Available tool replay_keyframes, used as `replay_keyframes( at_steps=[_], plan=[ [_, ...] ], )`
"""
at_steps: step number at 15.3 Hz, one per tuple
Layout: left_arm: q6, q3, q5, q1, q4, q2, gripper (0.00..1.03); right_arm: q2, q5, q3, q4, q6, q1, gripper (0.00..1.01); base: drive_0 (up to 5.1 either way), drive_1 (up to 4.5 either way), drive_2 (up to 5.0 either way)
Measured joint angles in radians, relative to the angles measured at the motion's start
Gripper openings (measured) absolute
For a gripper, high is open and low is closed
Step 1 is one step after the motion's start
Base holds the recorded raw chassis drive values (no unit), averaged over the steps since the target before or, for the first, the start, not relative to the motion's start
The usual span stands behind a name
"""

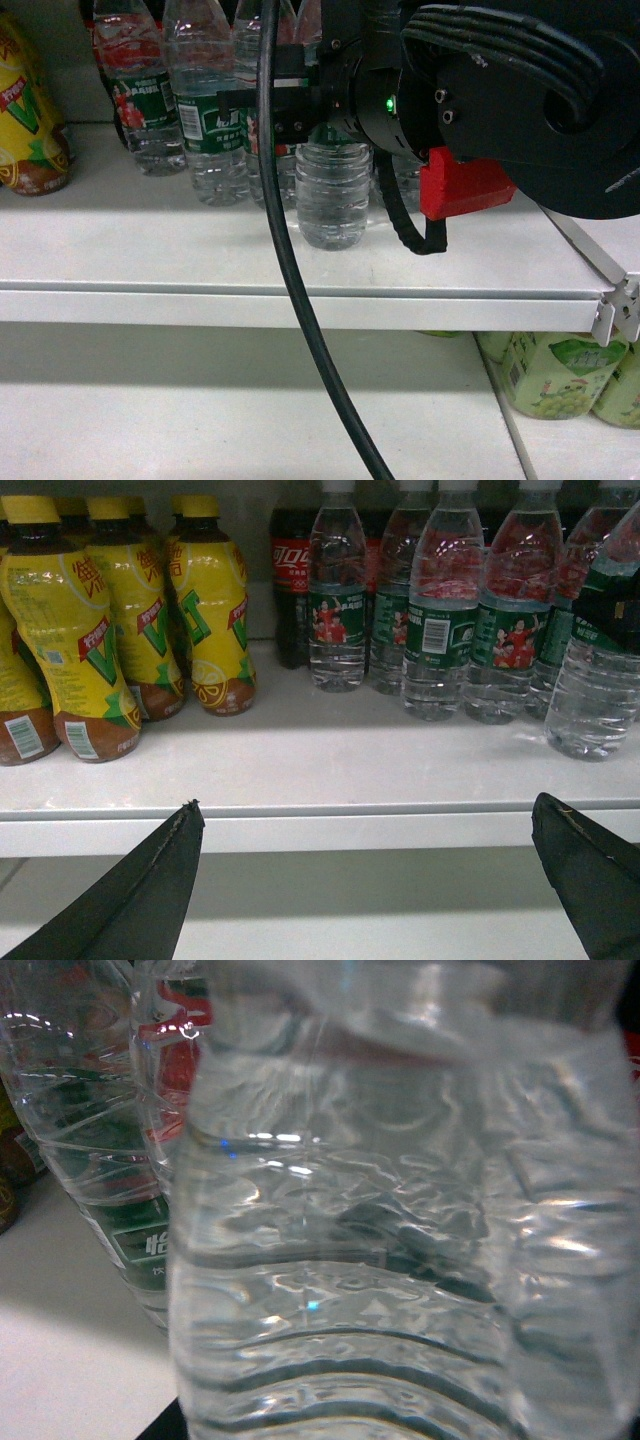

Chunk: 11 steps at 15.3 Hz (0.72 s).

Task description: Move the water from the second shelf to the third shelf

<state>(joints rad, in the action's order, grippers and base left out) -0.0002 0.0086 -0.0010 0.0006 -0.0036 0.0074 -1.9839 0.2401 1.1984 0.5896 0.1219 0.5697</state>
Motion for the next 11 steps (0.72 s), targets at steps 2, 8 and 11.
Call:
replay_keyframes(
  at_steps=[2,8,11],
  plan=[
    [0.000,0.000,0.000,0.000,0.000,0.000,0.98,0.001,0.000,-0.001,0.003,0.002,0.000,0.45,0.0,0.00,0.0],
    [0.000,0.000,0.000,0.000,0.000,0.000,0.98,0.189,-0.032,-0.231,0.013,0.041,-0.023,0.44,0.0,0.00,0.0],
    [0.000,0.000,0.000,0.000,0.000,0.000,0.98,0.375,-0.091,-0.436,0.015,0.041,-0.080,0.44,0.0,0.00,0.0]
  ],
)
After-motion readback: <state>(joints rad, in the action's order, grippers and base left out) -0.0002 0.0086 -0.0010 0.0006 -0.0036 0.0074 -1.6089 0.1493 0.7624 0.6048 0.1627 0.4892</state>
